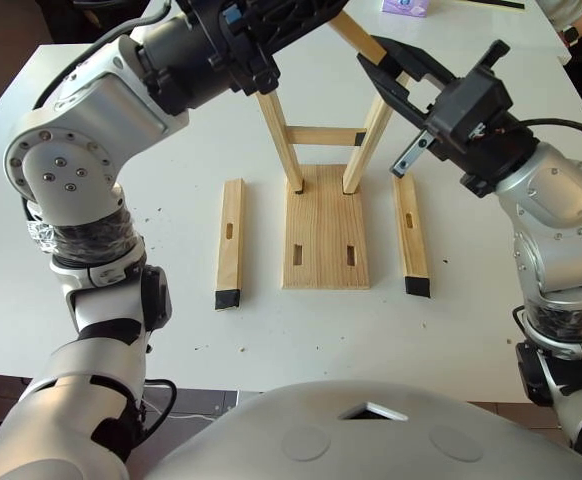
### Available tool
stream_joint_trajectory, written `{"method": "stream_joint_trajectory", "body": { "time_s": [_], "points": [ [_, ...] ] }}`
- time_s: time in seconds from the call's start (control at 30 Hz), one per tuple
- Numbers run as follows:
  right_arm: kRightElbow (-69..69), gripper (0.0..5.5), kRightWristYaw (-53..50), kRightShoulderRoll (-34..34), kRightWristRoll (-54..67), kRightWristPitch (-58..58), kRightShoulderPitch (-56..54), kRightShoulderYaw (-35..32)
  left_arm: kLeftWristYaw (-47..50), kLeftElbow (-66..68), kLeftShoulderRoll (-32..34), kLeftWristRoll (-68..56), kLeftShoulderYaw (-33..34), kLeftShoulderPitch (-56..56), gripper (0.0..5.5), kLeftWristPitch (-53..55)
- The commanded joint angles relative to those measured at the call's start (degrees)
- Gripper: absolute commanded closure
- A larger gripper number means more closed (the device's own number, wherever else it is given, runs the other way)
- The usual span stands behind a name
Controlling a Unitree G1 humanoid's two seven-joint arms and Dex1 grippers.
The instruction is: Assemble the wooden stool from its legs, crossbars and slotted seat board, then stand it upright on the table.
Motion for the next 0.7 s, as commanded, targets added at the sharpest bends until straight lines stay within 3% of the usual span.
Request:
{"method": "stream_joint_trajectory", "body": {
  "time_s": [0.03,0.53,0.57,0.7],
  "points": [
    [0.31,5.08,0.16,-0.76,-0.3,0.89,0.69,-1.11,-2.05,-0.47,1.44,-0.71,-0.15,0.1,4.18,0.68],
    [-0.73,5.08,0.24,-1.73,-2.55,1.6,1.72,-0.03,-5.23,0.47,3.43,5.83,-2.84,0.94,4.18,-0.49],
    [-0.84,4.72,0.55,-1.88,-2.83,1.86,2.36,0.38,-5.23,0.67,3.43,6.01,-2.81,0.87,4.18,-0.58],
    [-0.38,4.22,1.52,-2.91,-4.11,2.31,4.8,1.12,-5.57,1.3,3.46,6.91,-2.58,0.82,4.19,-0.76]
  ]
}}
